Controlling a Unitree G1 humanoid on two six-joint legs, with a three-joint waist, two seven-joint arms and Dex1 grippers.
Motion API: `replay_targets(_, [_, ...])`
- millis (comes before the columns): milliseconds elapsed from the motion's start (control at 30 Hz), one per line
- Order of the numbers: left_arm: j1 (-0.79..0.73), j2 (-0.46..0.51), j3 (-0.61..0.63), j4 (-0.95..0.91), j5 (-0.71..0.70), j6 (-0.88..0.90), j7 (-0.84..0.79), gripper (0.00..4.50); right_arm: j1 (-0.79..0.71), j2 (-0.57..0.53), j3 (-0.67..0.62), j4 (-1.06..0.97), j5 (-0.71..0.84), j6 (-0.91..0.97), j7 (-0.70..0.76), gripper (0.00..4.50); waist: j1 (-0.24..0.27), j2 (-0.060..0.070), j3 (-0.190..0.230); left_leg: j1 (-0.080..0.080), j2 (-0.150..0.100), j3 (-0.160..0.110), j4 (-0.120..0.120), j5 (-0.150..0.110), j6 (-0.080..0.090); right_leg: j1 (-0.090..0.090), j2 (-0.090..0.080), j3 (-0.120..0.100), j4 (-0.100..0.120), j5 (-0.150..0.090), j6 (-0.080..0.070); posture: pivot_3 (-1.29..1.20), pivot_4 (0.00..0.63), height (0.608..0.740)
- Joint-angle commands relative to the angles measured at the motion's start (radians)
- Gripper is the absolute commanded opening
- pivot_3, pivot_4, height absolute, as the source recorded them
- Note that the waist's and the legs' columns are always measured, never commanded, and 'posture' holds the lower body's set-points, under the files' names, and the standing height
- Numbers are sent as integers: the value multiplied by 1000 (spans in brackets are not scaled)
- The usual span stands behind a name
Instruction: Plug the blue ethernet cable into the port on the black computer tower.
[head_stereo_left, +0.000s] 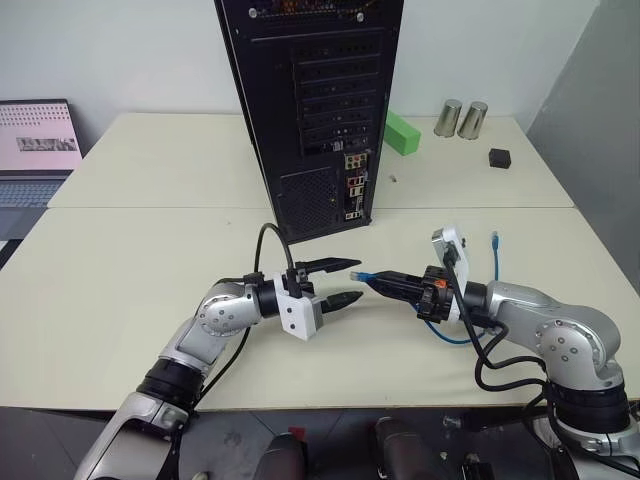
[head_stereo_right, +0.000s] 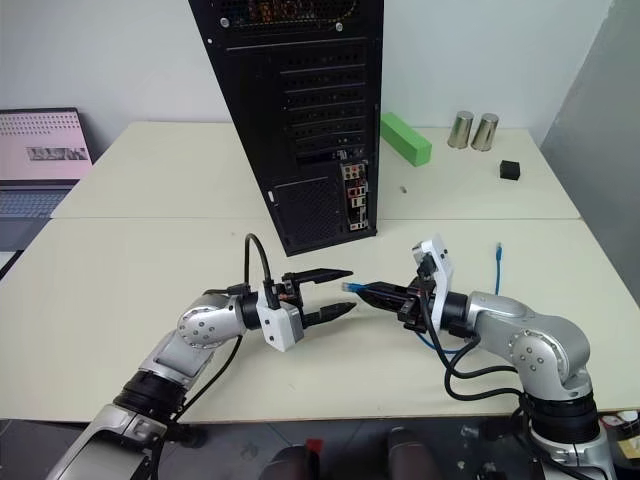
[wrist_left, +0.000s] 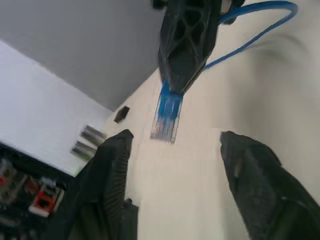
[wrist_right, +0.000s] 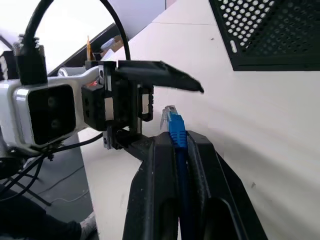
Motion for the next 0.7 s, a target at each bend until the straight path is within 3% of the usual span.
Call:
replay_targets(33, [55,17,89,-129,-144,225,5,3754,-6,18,-19,-36,-53,-89,-52,0,-3,0,0,0,0,0,0,0,0,0,0,0,0,0,0,0,150,740])
replay_targets(167, [107,-3,163,-244,-217,479,75,4452,-28,60,19,-56,-186,-200,-154,0,-4,0,0,0,1,0,0,0,0,0,0,0,0,0,0,0,150,740])
replay_targets(467, [77,-119,234,-424,-239,954,297,4452,-158,262,236,113,-599,-478,-436,0,-4,0,0,0,0,0,0,0,0,-1,0,0,0,0,0,0,150,740])
replay_targets(700, [45,-175,228,-497,-234,1069,344,4452,-296,410,268,420,-772,-637,-553,0,-3,0,0,-1,0,0,-1,0,0,-2,0,0,0,1,-1,0,150,740])
